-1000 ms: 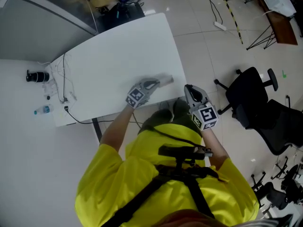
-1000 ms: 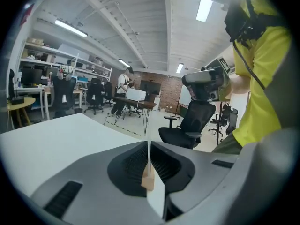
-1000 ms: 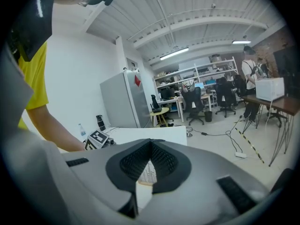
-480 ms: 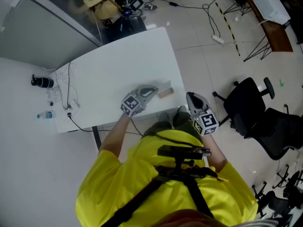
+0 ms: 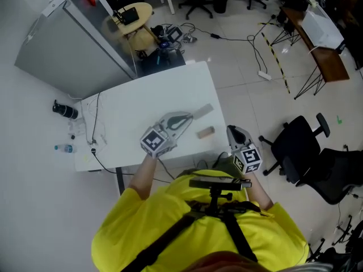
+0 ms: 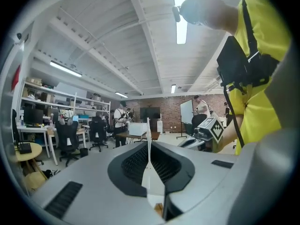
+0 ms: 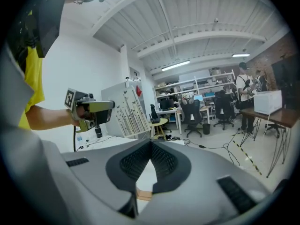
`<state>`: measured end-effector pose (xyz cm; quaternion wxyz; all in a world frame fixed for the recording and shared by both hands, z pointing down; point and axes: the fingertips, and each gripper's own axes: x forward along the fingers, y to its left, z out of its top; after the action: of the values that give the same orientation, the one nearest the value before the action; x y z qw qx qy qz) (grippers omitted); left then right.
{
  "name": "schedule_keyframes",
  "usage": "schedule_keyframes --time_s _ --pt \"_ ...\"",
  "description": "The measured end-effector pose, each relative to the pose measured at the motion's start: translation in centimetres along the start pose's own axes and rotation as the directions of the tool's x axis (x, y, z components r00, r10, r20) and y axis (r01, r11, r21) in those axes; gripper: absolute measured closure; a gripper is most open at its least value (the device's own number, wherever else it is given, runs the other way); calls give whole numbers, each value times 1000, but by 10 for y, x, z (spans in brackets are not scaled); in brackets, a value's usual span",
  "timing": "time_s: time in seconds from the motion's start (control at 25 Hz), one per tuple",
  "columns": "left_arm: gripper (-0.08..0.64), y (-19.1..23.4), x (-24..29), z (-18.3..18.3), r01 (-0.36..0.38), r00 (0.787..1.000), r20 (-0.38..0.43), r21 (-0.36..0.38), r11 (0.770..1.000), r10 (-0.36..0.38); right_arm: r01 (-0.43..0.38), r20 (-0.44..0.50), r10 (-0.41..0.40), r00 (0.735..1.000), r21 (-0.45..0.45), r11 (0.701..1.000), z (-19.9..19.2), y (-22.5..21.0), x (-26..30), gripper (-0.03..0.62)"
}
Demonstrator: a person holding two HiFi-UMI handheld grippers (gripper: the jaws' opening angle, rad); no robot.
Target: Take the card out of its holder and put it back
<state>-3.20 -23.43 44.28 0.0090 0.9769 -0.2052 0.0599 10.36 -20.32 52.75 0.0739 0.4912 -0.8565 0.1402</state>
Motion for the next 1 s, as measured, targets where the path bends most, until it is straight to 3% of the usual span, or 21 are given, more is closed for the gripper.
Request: schedule_keyframes --time_s 0.16,0.44,0.8,1.0 --pt "543 -1 -11 27 -29 996 89 9 1000 28 -6 19 6 1000 -16 1000 8 7 4 588" --pt "543 2 -25 34 -82 988 128 -10 997 83 -22 25 23 999 -24 999 7 17 6 588" --pt "543 2 -32 38 -100 986 135 -12 995 101 -20 36 20 999 -7 1000 5 19 3 588" --pt "543 11 -25 0 -96 993 68 -19 995 98 -1 29 1 1000 11 1000 -2 16 6 588"
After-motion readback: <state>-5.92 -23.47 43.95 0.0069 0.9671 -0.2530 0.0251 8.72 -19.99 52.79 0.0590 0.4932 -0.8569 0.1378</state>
